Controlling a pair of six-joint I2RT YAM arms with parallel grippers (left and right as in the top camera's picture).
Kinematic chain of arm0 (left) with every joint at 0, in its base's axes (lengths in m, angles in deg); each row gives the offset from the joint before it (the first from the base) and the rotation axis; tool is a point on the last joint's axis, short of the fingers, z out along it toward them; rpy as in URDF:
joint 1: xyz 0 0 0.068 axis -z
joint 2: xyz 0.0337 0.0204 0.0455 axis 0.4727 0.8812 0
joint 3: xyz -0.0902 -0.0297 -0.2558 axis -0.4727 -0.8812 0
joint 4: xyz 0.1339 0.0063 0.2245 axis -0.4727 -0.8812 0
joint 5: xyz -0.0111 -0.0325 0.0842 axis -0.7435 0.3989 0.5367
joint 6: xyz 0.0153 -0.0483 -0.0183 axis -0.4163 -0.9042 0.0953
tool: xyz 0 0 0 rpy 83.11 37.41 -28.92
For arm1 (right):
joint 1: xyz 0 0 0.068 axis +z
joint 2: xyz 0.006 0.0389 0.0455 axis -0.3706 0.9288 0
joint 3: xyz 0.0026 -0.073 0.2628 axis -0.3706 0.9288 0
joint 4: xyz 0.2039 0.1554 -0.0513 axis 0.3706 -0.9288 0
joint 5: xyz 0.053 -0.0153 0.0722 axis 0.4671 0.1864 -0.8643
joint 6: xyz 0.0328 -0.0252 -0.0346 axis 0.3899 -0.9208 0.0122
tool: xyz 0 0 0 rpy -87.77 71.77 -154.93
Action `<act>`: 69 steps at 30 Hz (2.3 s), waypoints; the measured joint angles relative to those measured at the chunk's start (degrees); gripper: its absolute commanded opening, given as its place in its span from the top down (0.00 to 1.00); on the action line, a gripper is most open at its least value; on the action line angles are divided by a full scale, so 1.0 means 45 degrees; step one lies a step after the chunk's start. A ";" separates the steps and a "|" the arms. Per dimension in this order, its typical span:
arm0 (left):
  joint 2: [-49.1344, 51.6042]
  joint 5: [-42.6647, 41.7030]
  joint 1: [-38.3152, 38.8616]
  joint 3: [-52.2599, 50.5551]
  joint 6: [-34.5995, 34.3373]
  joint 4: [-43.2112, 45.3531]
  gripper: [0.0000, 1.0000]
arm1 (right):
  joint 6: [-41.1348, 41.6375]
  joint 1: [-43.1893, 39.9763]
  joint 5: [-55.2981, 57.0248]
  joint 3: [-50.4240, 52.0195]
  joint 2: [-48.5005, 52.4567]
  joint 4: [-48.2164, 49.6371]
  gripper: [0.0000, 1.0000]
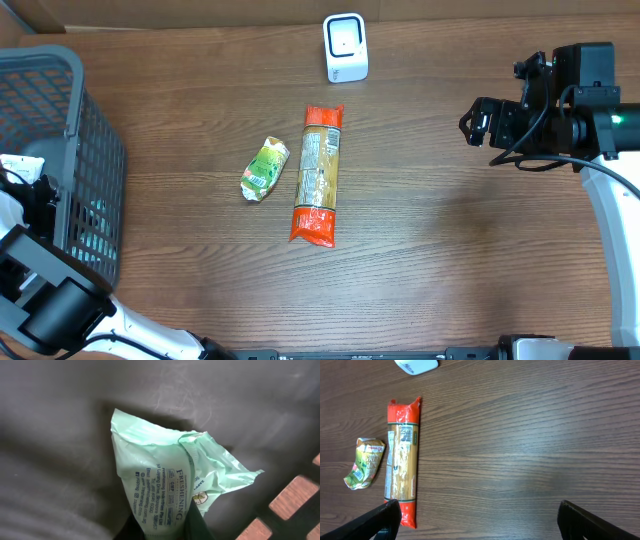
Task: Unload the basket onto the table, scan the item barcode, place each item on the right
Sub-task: 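Return the left gripper to the basket and grasp the mint-green packet, then place the mint-green packet on the table right of the spaghetti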
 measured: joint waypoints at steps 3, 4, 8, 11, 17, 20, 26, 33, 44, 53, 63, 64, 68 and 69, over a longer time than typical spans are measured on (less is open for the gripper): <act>0.0272 0.0612 0.0000 0.0695 -0.0102 -0.1151 0.96 | 0.0000 0.0000 -0.0005 0.0000 0.0000 0.0005 0.00; 0.0466 0.0937 0.0000 0.1200 -0.0189 -0.1821 0.96 | 0.0005 -0.0005 0.0000 0.0005 -0.0005 0.0005 0.00; 0.0923 0.1409 -0.0005 0.3784 -0.0437 -0.3755 0.96 | 0.0005 -0.0005 -0.0005 0.0000 0.0000 -0.0010 0.00; 0.0923 0.1379 0.0000 0.6256 -0.0573 -0.5013 0.96 | 0.0005 0.0000 -0.0005 0.0000 0.0000 -0.0015 0.00; 0.0918 0.0792 0.0083 1.1298 -0.0675 -0.7679 0.96 | 0.0005 0.0000 -0.0005 0.0005 0.0000 -0.0024 0.00; 0.0918 0.0121 0.0170 1.3469 -0.0748 -0.8684 0.96 | 0.0005 0.0000 -0.0005 0.0000 0.0000 -0.0039 0.00; 0.0015 -0.2453 0.0418 1.5174 -0.0821 -0.8796 0.96 | 0.0000 0.0000 0.0000 0.0000 0.0000 -0.0151 0.00; -0.2001 -0.5440 0.1263 1.5081 -0.0821 -0.8806 0.96 | 0.0005 -0.0005 -0.0005 0.0000 0.0000 -0.0243 0.00; -0.3468 -0.4959 0.8354 0.8777 -0.1360 -0.7456 0.96 | 0.0015 -0.0005 -0.0005 0.0005 0.0000 -0.0146 0.00; -0.3099 -0.3672 1.2454 0.1355 -0.4828 -0.0214 0.96 | 0.0005 -0.0005 -0.0005 0.0005 0.0000 -0.0151 0.00; -0.3079 -0.2871 1.6198 -0.2803 -1.0350 0.6397 0.96 | 0.0005 0.0000 0.0000 0.0005 0.0000 -0.0165 0.00; -0.3079 -0.2735 1.6504 -0.2934 -1.0875 0.6353 0.96 | 0.0005 -0.0005 -0.0005 0.0005 0.0000 -0.0180 0.00; -0.3079 -0.2016 1.7272 -0.3099 -1.2434 0.5775 0.41 | 0.0005 -0.0005 0.0000 0.0000 0.0000 -0.0194 0.00; -0.3079 -0.1909 1.7330 -0.3099 -1.2497 0.5717 0.07 | 0.0005 -0.0005 -0.0005 0.0005 0.0000 -0.0194 0.00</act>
